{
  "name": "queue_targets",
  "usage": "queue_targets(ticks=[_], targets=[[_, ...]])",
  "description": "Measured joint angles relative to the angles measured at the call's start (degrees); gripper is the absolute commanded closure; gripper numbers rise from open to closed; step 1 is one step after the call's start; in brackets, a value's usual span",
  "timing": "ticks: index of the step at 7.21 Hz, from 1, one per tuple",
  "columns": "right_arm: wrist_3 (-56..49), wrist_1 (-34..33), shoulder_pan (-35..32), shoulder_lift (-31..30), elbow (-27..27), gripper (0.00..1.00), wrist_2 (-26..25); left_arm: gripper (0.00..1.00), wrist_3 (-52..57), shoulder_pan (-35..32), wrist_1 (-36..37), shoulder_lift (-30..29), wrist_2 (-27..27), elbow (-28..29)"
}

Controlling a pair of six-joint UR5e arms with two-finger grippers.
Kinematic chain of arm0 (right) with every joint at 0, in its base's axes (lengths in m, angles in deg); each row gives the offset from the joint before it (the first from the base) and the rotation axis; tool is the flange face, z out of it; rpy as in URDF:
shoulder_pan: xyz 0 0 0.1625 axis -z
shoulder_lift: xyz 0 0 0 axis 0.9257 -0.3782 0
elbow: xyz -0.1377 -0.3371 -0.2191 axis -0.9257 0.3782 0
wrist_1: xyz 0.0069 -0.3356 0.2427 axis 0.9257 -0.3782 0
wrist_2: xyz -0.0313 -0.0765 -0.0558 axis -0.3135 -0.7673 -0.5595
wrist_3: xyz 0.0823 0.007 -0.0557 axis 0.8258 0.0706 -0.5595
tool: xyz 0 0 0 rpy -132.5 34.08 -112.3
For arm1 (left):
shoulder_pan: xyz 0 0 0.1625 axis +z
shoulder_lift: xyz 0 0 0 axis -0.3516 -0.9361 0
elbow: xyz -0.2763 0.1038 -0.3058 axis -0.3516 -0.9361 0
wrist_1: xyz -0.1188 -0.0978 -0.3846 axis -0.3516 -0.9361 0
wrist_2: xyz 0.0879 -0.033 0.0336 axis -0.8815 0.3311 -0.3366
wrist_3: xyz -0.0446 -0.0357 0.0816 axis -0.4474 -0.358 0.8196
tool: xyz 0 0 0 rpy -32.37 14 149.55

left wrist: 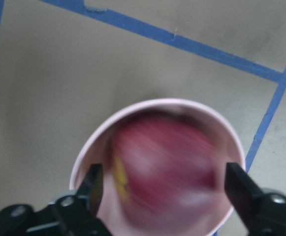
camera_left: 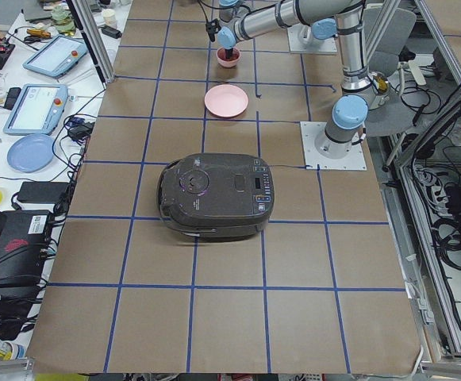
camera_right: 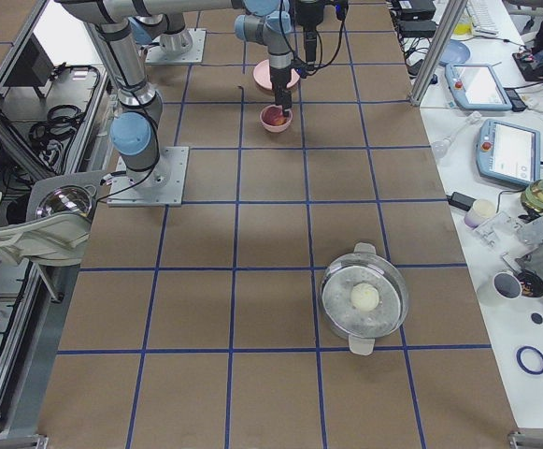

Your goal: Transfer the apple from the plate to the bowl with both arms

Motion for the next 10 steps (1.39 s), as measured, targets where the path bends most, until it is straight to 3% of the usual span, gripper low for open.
queue_targets(ticks=[3, 5, 7, 10], targets=[[-0.02, 0.07, -0.02, 0.0, 0.0, 0.0, -0.01, 0.0, 9.73, 3.42, -0.28, 4.18, -0.35, 0.23], [-0.04, 0.07, -0.01, 0.0, 0.0, 0.0, -0.01, 0.0, 20.99, 7.97, -6.05, 10.42, -1.19, -1.31], [-0.09, 0.07, 0.05, 0.0, 0.0, 0.0, -0.01, 0.0, 31.19, 14.13, -19.1, 18.38, -3.58, -1.06], [-0.11, 0.09, -0.01, 0.0, 0.0, 0.0, 0.05, 0.0, 40.27, 26.89, -40.56, 27.19, -4.91, 5.86]])
